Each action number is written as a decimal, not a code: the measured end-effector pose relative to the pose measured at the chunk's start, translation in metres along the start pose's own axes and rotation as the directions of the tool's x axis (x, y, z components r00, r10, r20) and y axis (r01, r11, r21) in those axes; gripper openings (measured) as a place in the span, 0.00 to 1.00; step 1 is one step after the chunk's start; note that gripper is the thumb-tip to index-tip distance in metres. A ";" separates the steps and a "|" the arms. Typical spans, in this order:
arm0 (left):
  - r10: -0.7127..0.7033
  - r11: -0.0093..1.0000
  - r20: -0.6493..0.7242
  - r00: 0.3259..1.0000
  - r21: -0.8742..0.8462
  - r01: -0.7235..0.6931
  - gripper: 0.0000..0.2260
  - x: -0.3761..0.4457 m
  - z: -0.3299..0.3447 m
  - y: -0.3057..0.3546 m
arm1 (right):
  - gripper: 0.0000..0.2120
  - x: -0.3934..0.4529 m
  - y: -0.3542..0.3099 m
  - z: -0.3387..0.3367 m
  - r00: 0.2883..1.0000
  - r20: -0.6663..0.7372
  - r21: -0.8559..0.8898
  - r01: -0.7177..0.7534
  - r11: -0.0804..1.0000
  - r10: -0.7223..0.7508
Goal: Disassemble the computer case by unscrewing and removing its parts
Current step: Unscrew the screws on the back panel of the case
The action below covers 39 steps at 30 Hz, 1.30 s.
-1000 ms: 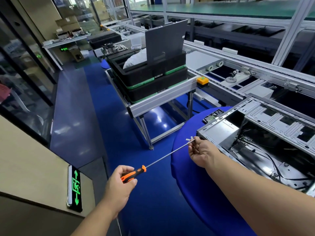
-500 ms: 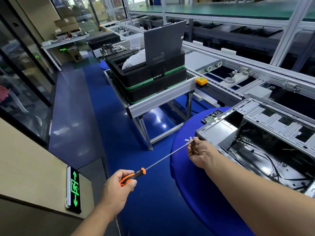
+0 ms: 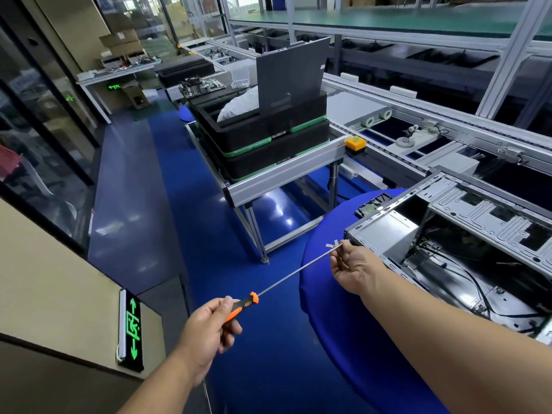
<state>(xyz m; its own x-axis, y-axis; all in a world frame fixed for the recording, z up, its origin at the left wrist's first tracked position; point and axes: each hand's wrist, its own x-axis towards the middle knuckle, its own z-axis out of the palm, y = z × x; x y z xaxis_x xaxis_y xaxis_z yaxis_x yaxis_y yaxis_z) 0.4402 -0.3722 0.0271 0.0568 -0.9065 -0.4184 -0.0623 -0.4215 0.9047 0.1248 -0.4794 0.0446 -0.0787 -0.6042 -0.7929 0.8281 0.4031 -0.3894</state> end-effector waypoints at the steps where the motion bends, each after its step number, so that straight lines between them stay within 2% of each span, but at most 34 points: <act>1: -0.017 0.999 -0.008 1.000 -0.027 0.017 0.16 0.000 0.000 0.001 | 0.09 0.000 0.000 0.000 1.000 0.002 0.003 0.001 1.000 -0.001; 4: -0.071 0.996 -0.049 0.996 -0.064 0.067 0.20 0.000 0.003 0.002 | 0.10 -0.001 0.001 0.000 1.000 0.010 0.008 0.014 1.000 -0.014; 8: -0.136 0.991 -0.086 0.987 -0.029 0.134 0.26 -0.002 0.007 0.005 | 0.08 0.000 0.002 0.000 1.000 0.009 0.012 0.019 1.000 -0.019; 15: -0.196 0.978 -0.082 0.977 -0.087 0.189 0.28 -0.002 0.006 0.006 | 0.08 0.004 0.000 0.001 0.999 0.040 0.073 -0.004 0.997 0.001; 26: -0.176 0.984 -0.087 0.981 -0.057 0.171 0.27 -0.001 0.002 0.003 | 0.06 0.008 0.002 0.005 1.000 0.008 0.196 -0.021 0.980 0.020; 30: -0.173 0.983 -0.081 0.982 -0.075 0.167 0.27 -0.001 -0.003 0.001 | 0.04 0.011 0.005 0.001 1.000 0.009 0.168 0.015 0.986 -0.017; 36: -0.191 0.967 -0.058 0.980 -0.184 0.178 0.24 -0.006 -0.012 -0.008 | 0.11 0.018 0.014 -0.020 0.996 -0.005 0.039 0.085 0.996 -0.084; 39: -0.199 0.951 -0.044 0.979 -0.252 0.182 0.23 -0.009 -0.013 -0.012 | 0.11 0.017 0.018 -0.037 0.996 0.036 0.043 0.079 0.996 -0.081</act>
<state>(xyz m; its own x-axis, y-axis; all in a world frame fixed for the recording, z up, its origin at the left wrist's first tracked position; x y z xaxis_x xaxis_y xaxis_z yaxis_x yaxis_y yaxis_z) 0.4531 -0.3588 0.0207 0.1114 -0.8027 -0.5859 0.2018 -0.5590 0.8043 0.1180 -0.4570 0.0070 -0.1253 -0.6589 -0.7417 0.8423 0.3243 -0.4305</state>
